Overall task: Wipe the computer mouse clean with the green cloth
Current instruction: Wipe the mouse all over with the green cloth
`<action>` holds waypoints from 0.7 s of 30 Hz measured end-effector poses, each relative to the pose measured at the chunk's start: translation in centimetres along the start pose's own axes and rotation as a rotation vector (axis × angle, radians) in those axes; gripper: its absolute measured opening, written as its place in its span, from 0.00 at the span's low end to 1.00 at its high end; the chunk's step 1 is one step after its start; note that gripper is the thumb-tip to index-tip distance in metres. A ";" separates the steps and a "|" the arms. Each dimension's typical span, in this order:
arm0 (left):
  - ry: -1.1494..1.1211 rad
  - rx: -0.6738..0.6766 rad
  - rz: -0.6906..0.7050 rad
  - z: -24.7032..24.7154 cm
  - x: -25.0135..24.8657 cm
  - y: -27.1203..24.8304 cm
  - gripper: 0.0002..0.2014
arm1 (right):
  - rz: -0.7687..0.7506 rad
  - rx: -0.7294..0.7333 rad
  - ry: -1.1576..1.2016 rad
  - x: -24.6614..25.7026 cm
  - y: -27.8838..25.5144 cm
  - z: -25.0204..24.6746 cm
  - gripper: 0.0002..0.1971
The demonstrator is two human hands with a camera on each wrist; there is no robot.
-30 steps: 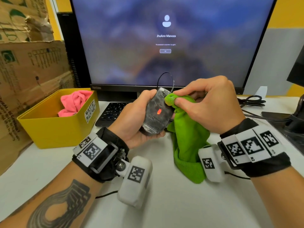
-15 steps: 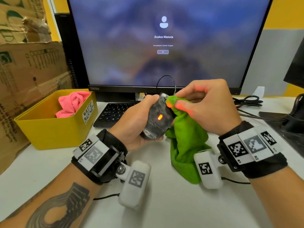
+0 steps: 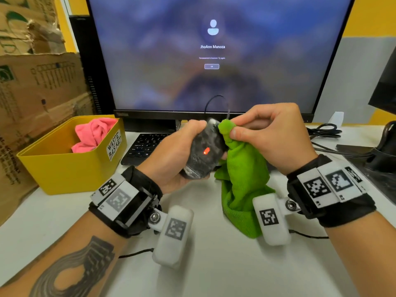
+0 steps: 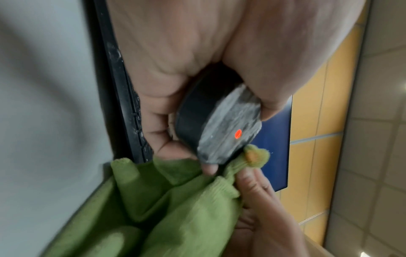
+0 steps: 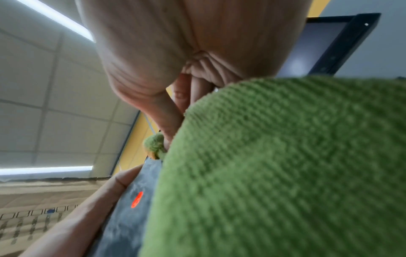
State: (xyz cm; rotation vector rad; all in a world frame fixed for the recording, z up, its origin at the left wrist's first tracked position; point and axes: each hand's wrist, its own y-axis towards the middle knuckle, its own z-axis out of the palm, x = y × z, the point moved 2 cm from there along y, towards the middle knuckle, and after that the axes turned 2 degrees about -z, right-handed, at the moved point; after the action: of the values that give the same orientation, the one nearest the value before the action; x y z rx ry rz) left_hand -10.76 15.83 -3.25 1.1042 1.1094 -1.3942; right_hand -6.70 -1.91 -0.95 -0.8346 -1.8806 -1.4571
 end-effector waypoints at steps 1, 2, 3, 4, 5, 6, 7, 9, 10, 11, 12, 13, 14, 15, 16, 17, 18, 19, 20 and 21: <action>-0.001 -0.007 -0.007 0.2 0.1 -0.1 0.17 | 0.016 -0.018 0.022 -0.2 0.1 -0.2 0.06; -0.005 -0.007 -0.008 0.3 0.1 -0.2 0.16 | 0.040 -0.032 0.055 -0.3 0.3 -0.4 0.07; -0.007 -0.003 -0.004 0.3 0.1 -0.2 0.17 | 0.077 -0.042 0.119 -0.4 0.4 -0.6 0.06; -0.005 0.006 0.001 0.3 0.1 -0.2 0.19 | 0.125 -0.053 0.208 -0.5 0.5 -0.7 0.05; 0.001 0.017 0.008 0.2 0.1 -0.1 0.21 | 0.179 -0.065 0.294 -0.5 0.6 -0.9 0.04; 0.006 0.028 0.013 0.2 0.0 -0.1 0.22 | 0.227 -0.076 0.360 -0.6 0.6 -1.0 0.03; 0.002 0.035 0.015 0.1 -0.1 -0.2 0.23 | 0.272 -0.083 0.393 -0.7 0.7 -1.1 0.02; -0.020 0.048 0.011 0.3 -0.1 -0.3 0.21 | 0.350 -0.068 0.426 -0.8 0.8 -1.1 0.05; -0.030 0.049 0.011 0.4 -0.1 -0.4 0.21 | 0.377 -0.041 0.438 -0.8 0.8 -0.9 0.06; -0.032 0.040 0.014 0.5 0.0 -0.4 0.21 | 0.390 -0.018 0.437 -0.8 0.8 -0.6 0.06; -0.025 0.029 0.016 0.4 0.1 -0.4 0.22 | 0.390 -0.002 0.427 -0.7 0.7 -0.3 0.04; -0.010 0.018 0.015 0.4 0.2 -0.1 0.23 | 0.382 0.003 0.414 -0.6 0.6 0.1 0.01; 0.008 0.016 0.012 0.3 0.4 0.1 0.24 | 0.367 -0.007 0.406 -0.6 0.5 0.4 0.03; 0.023 0.019 0.007 0.3 0.5 0.2 0.24 | 0.351 -0.023 0.398 -0.8 0.5 0.7 0.08; 0.033 0.027 -0.002 0.3 0.7 0.3 0.24 | 0.339 -0.046 0.388 -1.0 0.4 0.9 0.12; 0.039 0.036 -0.012 0.3 0.8 0.3 0.24 | 0.334 -0.074 0.377 -1.2 0.5 0.9 0.15; 0.047 0.052 -0.021 0.2 0.9 0.4 0.25 | 0.339 -0.100 0.364 -1.3 0.5 0.9 0.16; 0.058 0.073 -0.026 0.2 0.9 0.4 0.25 | 0.351 -0.131 0.355 -1.4 0.6 0.6 0.17; 0.075 0.099 -0.027 0.1 0.9 0.4 0.24 | 0.367 -0.170 0.350 -1.5 0.8 0.3 0.17; 0.098 0.128 -0.025 0.2 0.9 0.3 0.23 | 0.380 -0.215 0.348 -1.6 0.9 -0.1 0.17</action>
State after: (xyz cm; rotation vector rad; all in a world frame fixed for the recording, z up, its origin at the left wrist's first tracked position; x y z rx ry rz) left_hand -10.54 15.49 -4.10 1.2657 1.1195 -1.4599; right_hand -5.00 -2.00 -1.59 -0.9111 -1.2479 -1.4638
